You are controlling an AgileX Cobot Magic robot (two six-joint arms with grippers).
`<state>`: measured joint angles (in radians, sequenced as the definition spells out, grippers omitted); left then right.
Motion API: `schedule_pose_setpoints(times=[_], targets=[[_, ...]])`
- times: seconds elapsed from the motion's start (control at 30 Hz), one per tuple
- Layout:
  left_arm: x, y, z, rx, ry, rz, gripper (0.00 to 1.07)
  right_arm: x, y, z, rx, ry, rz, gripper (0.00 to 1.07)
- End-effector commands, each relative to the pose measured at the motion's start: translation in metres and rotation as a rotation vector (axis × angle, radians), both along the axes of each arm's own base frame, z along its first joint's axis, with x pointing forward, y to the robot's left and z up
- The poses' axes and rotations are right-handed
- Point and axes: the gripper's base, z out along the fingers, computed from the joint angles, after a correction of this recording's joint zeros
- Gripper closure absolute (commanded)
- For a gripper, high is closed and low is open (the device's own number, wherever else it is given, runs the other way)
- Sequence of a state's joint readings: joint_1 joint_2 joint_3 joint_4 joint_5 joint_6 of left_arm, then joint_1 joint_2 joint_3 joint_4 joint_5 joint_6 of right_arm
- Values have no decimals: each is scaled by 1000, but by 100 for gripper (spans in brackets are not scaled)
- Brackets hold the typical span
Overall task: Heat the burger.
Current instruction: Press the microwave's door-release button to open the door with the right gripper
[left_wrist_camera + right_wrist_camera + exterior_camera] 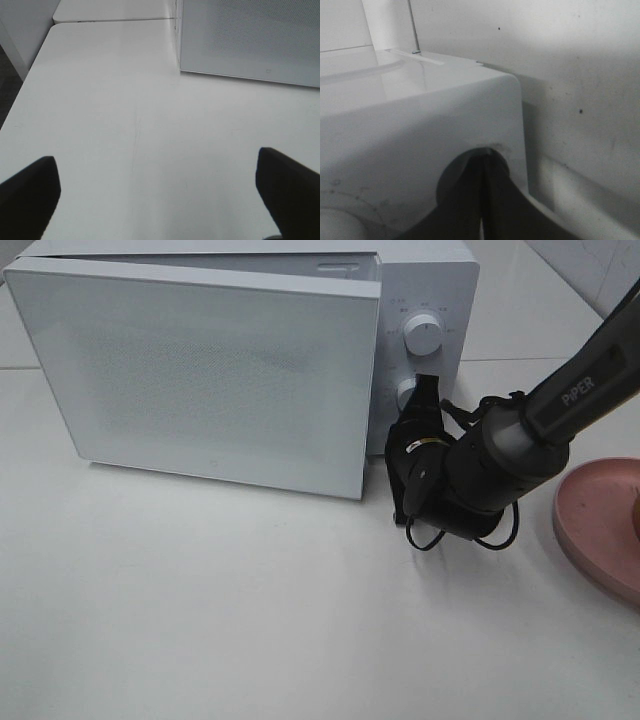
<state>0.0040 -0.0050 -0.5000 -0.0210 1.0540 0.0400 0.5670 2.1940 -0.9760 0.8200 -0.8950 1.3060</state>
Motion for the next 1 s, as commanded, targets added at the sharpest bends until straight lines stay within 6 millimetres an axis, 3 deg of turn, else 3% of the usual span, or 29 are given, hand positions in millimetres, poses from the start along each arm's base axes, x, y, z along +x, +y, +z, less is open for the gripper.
schedule_pose_setpoints(times=[0.03,1.0], targets=[[-2,0,0,-6,-35,-4,7,28,-8,33,-17,-260,-55,107],[-2,0,0,-6,-35,-4,7,24,-3,24,13,-125,-3,107]])
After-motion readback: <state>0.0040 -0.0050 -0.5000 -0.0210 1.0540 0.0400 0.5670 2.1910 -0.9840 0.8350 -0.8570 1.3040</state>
